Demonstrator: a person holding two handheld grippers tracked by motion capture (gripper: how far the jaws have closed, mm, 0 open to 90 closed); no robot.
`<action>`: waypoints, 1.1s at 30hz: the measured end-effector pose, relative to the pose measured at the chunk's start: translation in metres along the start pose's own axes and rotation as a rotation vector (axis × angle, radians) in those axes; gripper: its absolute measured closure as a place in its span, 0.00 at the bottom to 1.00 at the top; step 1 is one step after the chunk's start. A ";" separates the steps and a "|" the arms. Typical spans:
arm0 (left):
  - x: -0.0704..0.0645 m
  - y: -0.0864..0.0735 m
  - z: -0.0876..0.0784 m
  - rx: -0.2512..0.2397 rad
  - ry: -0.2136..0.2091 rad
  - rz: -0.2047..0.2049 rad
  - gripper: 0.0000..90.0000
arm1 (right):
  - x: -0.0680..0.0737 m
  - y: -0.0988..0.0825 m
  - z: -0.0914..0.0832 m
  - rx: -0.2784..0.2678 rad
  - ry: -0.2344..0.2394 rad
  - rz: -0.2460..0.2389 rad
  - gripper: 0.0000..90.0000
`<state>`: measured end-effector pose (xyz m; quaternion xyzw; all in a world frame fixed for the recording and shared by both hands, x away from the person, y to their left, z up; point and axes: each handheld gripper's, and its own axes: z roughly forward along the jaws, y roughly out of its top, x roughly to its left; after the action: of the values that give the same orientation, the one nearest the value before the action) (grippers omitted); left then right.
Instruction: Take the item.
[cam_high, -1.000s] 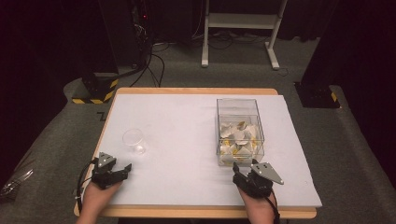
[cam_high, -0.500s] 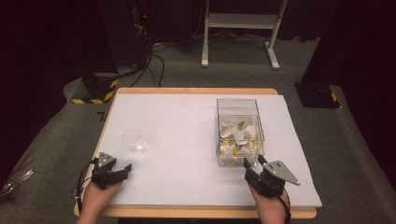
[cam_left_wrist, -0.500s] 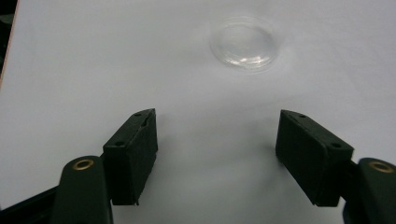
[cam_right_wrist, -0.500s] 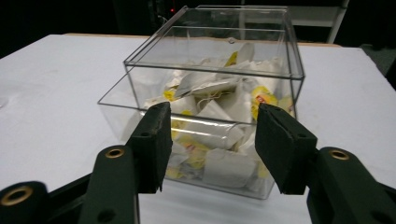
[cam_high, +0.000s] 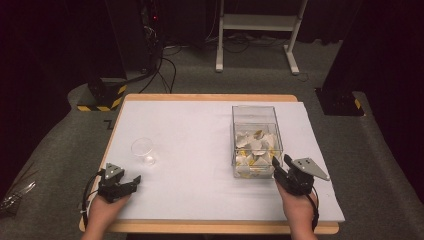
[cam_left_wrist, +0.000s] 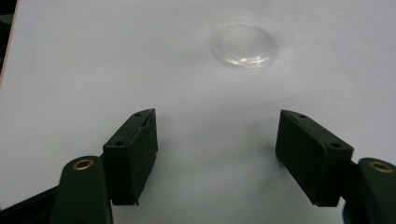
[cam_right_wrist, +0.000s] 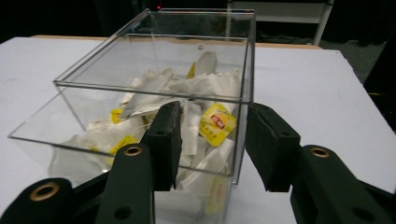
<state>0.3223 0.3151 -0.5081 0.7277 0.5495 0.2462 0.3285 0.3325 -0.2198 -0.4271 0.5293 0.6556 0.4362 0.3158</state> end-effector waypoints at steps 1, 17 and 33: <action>0.000 0.000 0.000 0.000 0.000 0.000 0.33 | -0.002 0.001 0.003 0.005 -0.006 -0.002 0.63; 0.000 0.000 0.000 0.000 0.000 0.001 0.33 | -0.009 0.003 0.019 0.025 -0.030 -0.001 0.77; 0.000 0.000 0.000 0.000 0.000 0.001 0.33 | -0.009 -0.004 0.026 0.035 -0.040 0.005 0.82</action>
<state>0.3223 0.3151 -0.5081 0.7278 0.5493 0.2465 0.3284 0.3556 -0.2224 -0.4417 0.5448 0.6554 0.4147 0.3187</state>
